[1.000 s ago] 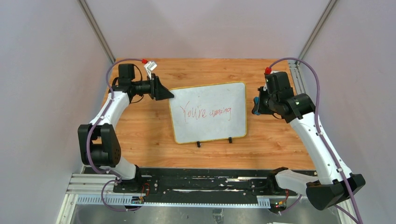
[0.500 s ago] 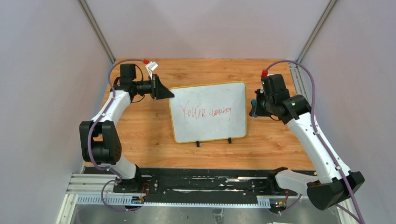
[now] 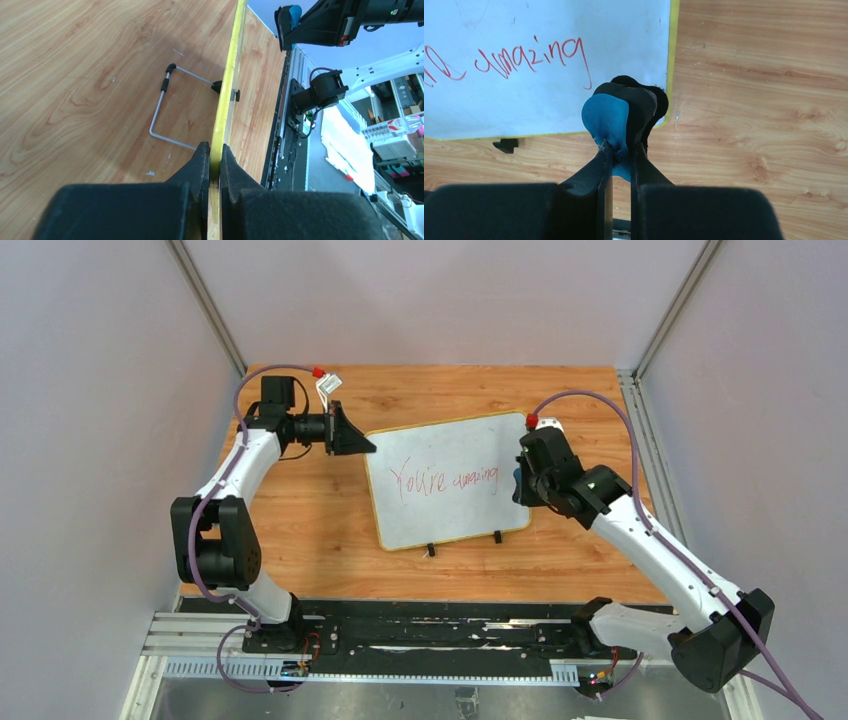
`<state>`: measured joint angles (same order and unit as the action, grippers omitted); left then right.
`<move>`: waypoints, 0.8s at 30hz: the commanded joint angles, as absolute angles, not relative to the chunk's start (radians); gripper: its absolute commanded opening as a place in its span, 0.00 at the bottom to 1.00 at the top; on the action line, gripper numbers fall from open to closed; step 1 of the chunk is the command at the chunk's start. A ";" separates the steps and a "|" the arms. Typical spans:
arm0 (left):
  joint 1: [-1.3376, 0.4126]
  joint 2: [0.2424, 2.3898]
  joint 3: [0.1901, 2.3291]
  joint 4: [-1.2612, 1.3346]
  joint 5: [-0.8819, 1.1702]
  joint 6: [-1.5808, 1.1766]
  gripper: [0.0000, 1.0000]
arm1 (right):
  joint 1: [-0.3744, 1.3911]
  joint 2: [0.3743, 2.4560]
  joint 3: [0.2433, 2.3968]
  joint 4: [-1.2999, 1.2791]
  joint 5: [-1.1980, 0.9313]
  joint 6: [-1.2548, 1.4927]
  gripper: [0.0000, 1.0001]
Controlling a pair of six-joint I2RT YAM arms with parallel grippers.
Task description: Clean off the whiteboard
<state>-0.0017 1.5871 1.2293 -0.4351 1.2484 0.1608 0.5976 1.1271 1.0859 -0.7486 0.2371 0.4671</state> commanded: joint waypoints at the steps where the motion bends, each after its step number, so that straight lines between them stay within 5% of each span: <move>1: 0.005 1.613 1.243 -0.549 1.142 0.303 0.00 | 0.625 1.120 1.094 -0.677 0.343 0.472 0.01; 12: 0.005 1.614 1.265 -0.685 1.108 0.442 0.00 | 0.662 1.138 0.948 -0.403 0.377 0.416 0.01; 24: 0.005 1.599 1.279 -0.711 1.102 0.443 0.00 | 0.745 1.307 1.023 -0.327 0.336 0.385 0.01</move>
<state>0.0051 1.5959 1.2774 -0.6548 1.2488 0.3737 0.7101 1.2655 0.9653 -0.3763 0.3401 0.4061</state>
